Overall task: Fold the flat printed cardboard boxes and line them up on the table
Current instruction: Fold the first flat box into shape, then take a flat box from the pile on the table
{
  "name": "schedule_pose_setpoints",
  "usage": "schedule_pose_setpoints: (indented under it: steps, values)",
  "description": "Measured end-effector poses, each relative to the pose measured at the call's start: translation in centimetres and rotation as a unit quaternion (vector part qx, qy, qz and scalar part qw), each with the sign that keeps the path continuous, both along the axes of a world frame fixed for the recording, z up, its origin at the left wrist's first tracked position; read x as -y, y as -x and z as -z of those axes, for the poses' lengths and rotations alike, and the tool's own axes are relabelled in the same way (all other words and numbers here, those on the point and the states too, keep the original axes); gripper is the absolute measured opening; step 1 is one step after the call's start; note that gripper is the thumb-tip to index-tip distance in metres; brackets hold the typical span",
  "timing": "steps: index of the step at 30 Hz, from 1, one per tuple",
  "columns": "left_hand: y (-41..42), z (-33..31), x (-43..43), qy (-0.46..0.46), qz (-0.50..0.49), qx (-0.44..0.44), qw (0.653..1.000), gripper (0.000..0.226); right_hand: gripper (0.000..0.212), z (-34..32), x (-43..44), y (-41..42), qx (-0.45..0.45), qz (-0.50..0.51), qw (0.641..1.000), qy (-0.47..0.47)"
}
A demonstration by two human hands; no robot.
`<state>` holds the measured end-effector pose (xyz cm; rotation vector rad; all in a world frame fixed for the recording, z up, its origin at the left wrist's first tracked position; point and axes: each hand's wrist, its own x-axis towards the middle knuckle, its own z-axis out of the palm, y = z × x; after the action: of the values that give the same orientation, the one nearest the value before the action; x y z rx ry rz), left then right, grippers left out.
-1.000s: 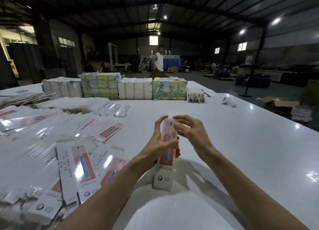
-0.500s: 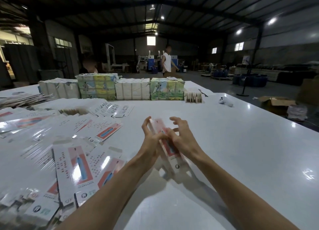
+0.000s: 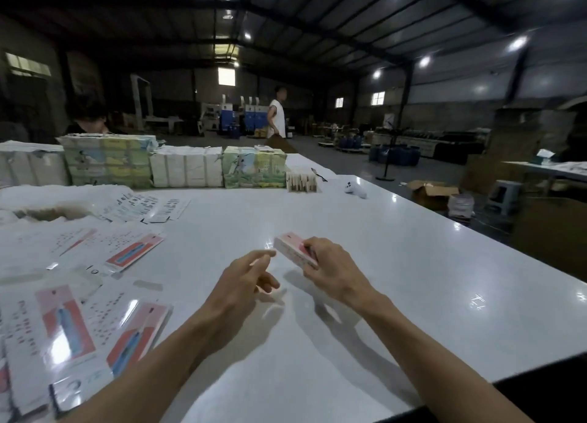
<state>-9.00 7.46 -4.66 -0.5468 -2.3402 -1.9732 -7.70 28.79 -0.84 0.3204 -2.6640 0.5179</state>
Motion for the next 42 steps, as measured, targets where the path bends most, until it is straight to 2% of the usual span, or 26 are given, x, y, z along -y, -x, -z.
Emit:
schedule_pose_setpoints:
  steps: [2,4,10,14,20,23,26,29,32,34,37,39,42]
  values:
    - [0.2,0.4,0.1,0.092,-0.025,-0.073,0.993,0.023,0.031,0.6,-4.2,-1.0,0.022,0.058,0.998,-0.009]
    - [0.4,0.5,0.1,0.148,-0.028,-0.108,0.983,0.027,0.028,1.3,-8.7,-2.3,0.043,0.121,0.992,-0.013]
    - [0.4,0.9,0.1,0.193,-0.023,-0.122,0.973,0.034,0.029,1.6,-19.5,-6.5,0.054,0.288,0.954,-0.061]
    - [0.1,0.7,0.0,0.22,-0.028,-0.126,0.967,0.032,0.039,1.6,-24.1,-8.1,0.041,0.344,0.928,-0.134]
    - [-0.1,0.7,0.3,0.243,-0.026,-0.122,0.962,0.03,0.048,1.6,-27.1,-8.7,0.049,0.35,0.916,-0.191]
    - [-0.6,0.5,0.3,0.243,-0.021,-0.122,0.962,0.032,0.051,1.3,-26.1,-8.0,-0.027,0.337,0.914,-0.226]
    - [-1.0,-0.2,0.3,0.246,-0.042,-0.101,0.963,0.033,0.037,0.4,-20.0,-5.5,-0.098,0.262,0.946,-0.165]
    - [-1.2,-1.8,0.5,0.282,-0.081,-0.101,0.951,0.026,0.021,-0.4,-11.0,-3.2,-0.073,0.136,0.986,-0.064]
    - [-1.4,-4.3,1.6,0.35,-0.155,-0.12,0.916,0.023,0.016,-0.4,-2.7,-0.7,0.029,0.023,0.999,0.037]
    - [-1.6,-5.8,3.0,0.443,-0.187,-0.098,0.871,0.02,0.016,0.5,1.7,0.8,0.074,-0.014,0.995,0.064]
    - [-3.5,-7.0,5.5,0.596,-0.216,-0.052,0.772,0.012,0.018,2.7,5.3,2.0,0.072,-0.031,0.995,0.055]
    - [-5.3,-7.1,7.4,0.662,-0.236,-0.02,0.712,0.021,0.019,3.9,6.1,2.6,0.05,-0.04,0.997,0.038]
    - [-7.6,-7.1,10.1,0.714,-0.256,0.056,0.649,0.043,0.017,4.8,5.6,3.4,0.045,-0.048,0.996,0.06]
